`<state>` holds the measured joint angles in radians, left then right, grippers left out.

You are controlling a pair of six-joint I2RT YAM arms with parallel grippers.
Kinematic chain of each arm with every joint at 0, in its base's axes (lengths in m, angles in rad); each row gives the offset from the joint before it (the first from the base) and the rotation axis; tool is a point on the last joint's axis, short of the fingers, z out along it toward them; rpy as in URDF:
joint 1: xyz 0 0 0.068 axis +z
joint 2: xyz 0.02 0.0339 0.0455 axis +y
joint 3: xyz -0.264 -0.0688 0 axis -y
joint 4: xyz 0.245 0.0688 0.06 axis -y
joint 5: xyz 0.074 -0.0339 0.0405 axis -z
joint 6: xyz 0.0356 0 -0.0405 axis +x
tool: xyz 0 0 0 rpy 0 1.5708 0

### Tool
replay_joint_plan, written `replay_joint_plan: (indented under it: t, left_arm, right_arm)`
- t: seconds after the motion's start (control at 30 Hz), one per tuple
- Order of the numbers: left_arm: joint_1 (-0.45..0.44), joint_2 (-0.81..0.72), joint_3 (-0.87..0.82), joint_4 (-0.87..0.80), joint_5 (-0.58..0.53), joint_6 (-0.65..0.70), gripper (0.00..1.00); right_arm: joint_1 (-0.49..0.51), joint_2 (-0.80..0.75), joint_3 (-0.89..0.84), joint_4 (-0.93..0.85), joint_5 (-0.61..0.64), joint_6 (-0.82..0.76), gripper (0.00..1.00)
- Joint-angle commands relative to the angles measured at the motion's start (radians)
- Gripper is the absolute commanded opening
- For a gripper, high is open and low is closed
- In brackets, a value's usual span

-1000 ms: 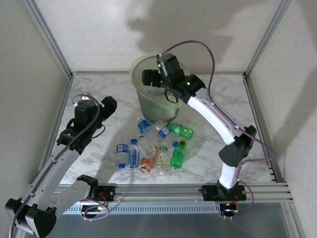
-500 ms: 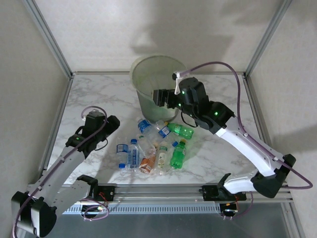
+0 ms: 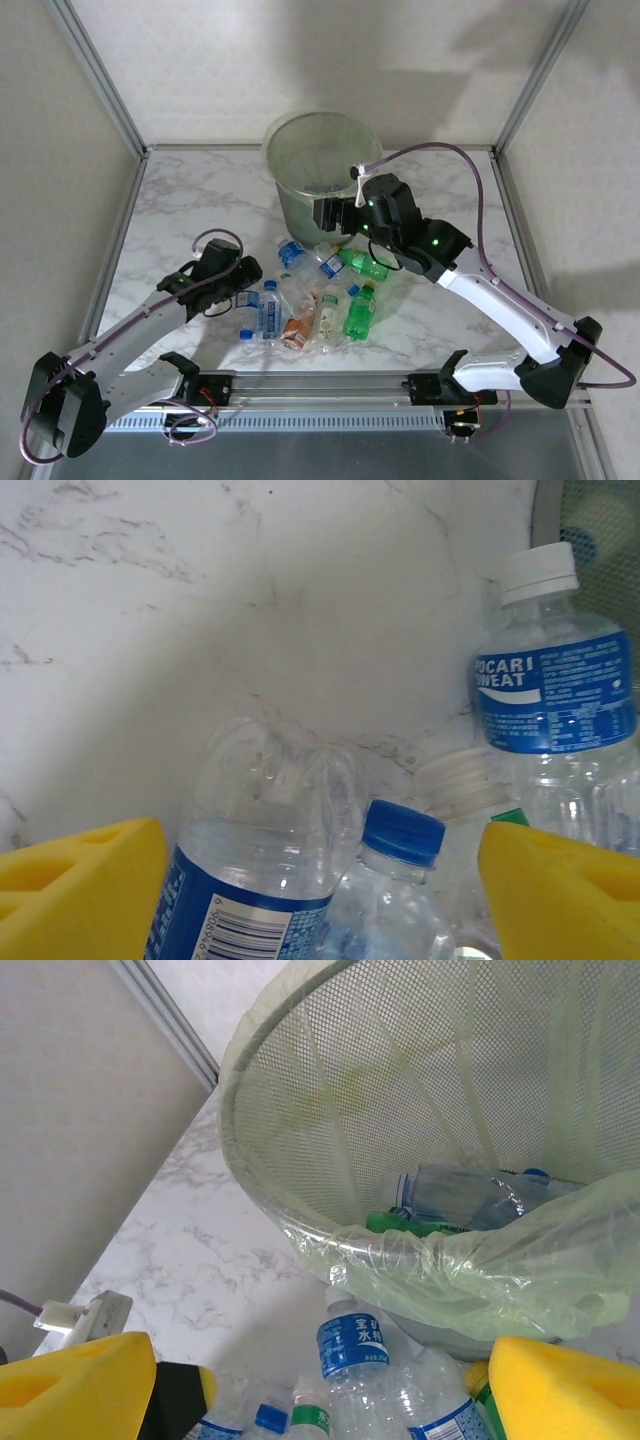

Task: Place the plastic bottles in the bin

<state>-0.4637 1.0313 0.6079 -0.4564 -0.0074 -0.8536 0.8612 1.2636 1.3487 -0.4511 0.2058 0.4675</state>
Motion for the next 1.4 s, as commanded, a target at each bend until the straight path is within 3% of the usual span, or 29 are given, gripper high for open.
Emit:
replay_joint_plan:
  t: [0.0,0.77,1.13,1.37]
  left_arm:
    - [-0.022,0.009,-0.018,-0.069,-0.067,-0.002,0.8]
    - [-0.067,0.11,-0.143,0.079,-0.019,-0.027,0.77]
    - [-0.064,0.143,-0.133,0.098,-0.06,-0.018,0.61]
    - [-0.067,0.041,0.018,0.075,-0.085,0.079,0.55]
  right_arm:
    - [0.008,-0.024,-0.019,0.037,-0.001,0.013,0.87]
    - [0.009,-0.02,-0.051,0.061,-0.013,0.033,0.87]
    - [0.008,-0.026,-0.054,0.06,-0.002,0.04,0.87]
    - [0.002,-0.023,-0.033,0.053,0.006,0.088,0.89]
